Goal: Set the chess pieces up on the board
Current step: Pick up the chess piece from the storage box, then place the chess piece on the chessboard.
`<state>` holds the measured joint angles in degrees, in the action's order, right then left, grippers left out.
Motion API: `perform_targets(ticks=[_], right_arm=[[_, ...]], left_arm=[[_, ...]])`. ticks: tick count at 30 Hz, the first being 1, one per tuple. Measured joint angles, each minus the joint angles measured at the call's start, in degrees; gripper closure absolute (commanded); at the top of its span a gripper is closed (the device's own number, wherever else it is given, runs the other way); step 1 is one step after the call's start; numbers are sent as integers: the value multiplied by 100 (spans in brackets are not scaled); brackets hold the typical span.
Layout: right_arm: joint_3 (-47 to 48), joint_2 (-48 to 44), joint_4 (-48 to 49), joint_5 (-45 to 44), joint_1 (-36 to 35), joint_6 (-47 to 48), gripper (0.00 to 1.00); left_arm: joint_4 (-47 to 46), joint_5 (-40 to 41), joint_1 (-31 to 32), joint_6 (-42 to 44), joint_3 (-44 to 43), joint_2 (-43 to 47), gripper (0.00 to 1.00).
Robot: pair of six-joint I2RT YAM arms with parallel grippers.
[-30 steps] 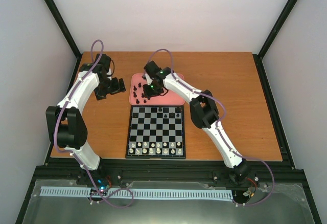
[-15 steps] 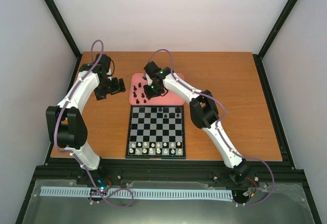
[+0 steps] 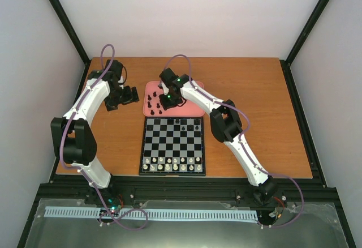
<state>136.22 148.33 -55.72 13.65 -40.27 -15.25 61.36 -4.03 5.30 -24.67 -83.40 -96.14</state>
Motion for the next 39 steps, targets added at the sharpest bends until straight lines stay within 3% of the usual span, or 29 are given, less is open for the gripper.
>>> perform_targets(ticks=[10, 18, 24, 39], right_arm=[[-170, -286, -17, -214, -2, 50, 97], [-1110, -1937, -4, -363, -138, 68, 97], [-2529, -3016, 15, -413, -393, 4, 97], [-4229, -3204, 404, -564, -778, -391, 96]], left_arm=[[0, 9, 0, 2, 0, 0, 0], [0, 17, 0, 2, 0, 0, 0], [0, 2, 0, 0, 2, 0, 0], [-7, -52, 0, -2, 55, 33, 0]])
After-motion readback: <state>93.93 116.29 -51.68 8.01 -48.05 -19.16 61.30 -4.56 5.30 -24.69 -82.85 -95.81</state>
